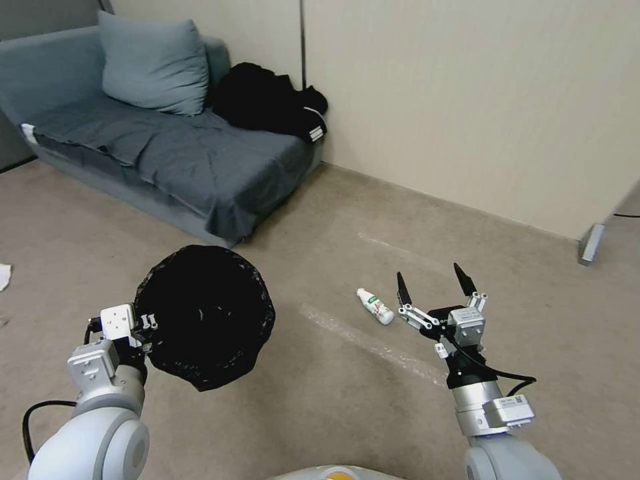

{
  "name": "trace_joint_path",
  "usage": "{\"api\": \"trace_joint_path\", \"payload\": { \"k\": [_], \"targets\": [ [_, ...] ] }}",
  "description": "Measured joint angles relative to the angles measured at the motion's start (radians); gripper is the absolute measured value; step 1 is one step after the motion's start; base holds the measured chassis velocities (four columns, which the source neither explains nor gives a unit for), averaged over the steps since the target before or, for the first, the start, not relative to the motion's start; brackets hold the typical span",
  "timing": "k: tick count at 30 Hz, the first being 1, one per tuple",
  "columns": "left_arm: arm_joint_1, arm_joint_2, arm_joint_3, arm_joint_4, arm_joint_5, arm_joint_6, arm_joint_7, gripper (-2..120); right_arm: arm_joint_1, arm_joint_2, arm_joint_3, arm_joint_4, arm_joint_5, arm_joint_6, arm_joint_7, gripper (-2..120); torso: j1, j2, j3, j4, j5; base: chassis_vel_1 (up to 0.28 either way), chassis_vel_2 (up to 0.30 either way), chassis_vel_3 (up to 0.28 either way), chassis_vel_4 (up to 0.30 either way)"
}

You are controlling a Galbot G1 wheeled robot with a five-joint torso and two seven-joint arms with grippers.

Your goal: Pick up the trash bin, then pick up the garbage from the floor and place it into the trash bin.

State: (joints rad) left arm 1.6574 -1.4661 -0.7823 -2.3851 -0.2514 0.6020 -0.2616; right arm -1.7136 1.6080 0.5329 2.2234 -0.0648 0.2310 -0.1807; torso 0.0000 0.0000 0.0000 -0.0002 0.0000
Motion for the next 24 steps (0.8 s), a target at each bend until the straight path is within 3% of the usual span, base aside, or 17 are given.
{"api": "trace_joint_path", "payload": {
  "k": [24],
  "targets": [
    [-0.007, 0.002, -0.004, 0.011, 0.006, -0.004, 0.007, 1, 0.013, 0.000, 0.001, -0.012, 0.001, -0.007, 0.008, 100, 0.000, 0.000, 0.000, 0.0002, 0.0000, 0.000, 0.000, 0.000, 0.000]
  ]
}}
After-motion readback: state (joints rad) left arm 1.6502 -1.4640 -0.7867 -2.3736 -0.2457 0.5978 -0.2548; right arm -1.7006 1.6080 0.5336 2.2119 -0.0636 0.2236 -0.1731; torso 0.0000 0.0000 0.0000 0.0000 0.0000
